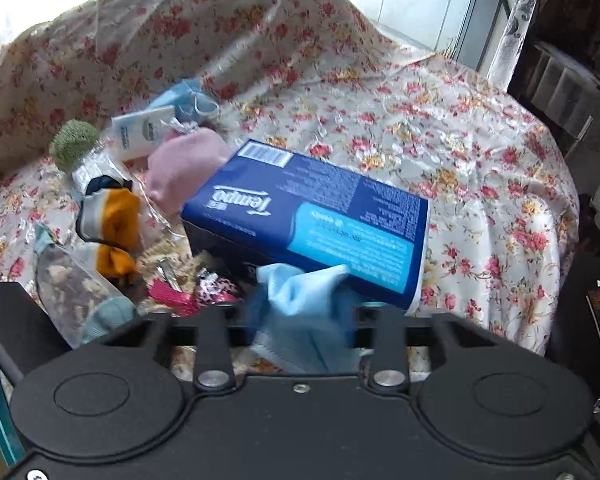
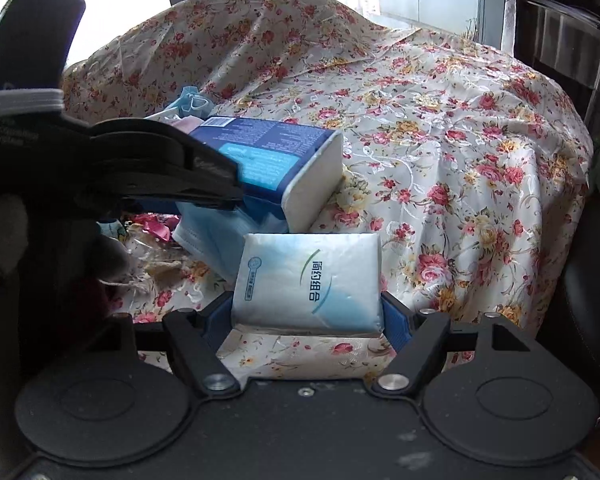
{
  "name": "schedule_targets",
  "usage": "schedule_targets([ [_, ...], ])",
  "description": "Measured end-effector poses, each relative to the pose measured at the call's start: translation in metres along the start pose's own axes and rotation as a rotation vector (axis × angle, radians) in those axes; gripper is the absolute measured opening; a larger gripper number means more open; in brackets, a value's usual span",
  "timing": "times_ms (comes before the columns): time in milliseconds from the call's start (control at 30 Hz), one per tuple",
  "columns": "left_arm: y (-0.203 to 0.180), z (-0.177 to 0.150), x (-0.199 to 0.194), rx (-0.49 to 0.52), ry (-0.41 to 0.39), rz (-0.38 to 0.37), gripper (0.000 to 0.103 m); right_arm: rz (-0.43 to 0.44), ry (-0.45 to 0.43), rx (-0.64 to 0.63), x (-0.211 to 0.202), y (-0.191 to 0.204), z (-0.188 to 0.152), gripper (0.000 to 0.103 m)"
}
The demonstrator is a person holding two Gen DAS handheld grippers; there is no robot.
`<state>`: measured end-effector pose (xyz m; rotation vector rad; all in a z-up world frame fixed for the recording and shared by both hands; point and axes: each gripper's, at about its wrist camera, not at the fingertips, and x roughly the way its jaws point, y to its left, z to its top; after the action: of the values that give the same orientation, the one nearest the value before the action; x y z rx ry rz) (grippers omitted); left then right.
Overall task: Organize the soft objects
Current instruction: 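Carry the blue mask with the left tool into the tin tray while the right tool carries the tissue pack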
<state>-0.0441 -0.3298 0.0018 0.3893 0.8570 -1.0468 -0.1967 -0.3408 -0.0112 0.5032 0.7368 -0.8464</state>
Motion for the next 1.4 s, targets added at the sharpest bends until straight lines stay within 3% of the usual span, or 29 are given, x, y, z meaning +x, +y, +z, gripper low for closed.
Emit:
schedule_targets([
  [300,0.036,0.004,-0.057,-0.055,-0.091,0.026,0.031,0.006,-0.036,-0.045,-0.015,0.019,0.008,0.075],
  [400,0.057,0.003,-0.087,-0.079,-0.136,0.073,0.033,0.037,-0.056,-0.067,-0.024,0.032,0.015,0.075],
  [533,0.092,-0.005,-0.124,-0.115,-0.183,0.164,0.035,0.101,-0.092,-0.124,-0.037,0.063,0.024,0.075],
  [733,0.158,-0.031,-0.166,-0.232,-0.208,0.331,0.036,0.270,-0.119,-0.240,-0.057,0.126,0.034,0.075],
  [833,0.191,-0.048,-0.181,-0.302,-0.218,0.427,0.036,0.360,-0.103,-0.310,-0.060,0.167,0.032,0.075],
  [1033,0.253,-0.083,-0.191,-0.453,-0.184,0.534,0.037,0.473,-0.058,-0.423,-0.051,0.236,0.024,0.075],
  [1200,0.278,-0.104,-0.186,-0.531,-0.148,0.592,0.055,0.515,-0.009,-0.461,-0.038,0.264,0.016,0.075],
  [1267,0.283,-0.111,-0.186,-0.554,-0.149,0.612,0.076,0.529,-0.002,-0.462,-0.035,0.267,0.015,0.082],
  [1333,0.281,-0.113,-0.188,-0.556,-0.159,0.651,0.086,0.533,0.000,-0.457,-0.033,0.271,0.012,0.088],
  [1400,0.278,-0.116,-0.192,-0.544,-0.170,0.684,0.089,0.531,-0.004,-0.453,-0.034,0.267,0.012,0.088],
])
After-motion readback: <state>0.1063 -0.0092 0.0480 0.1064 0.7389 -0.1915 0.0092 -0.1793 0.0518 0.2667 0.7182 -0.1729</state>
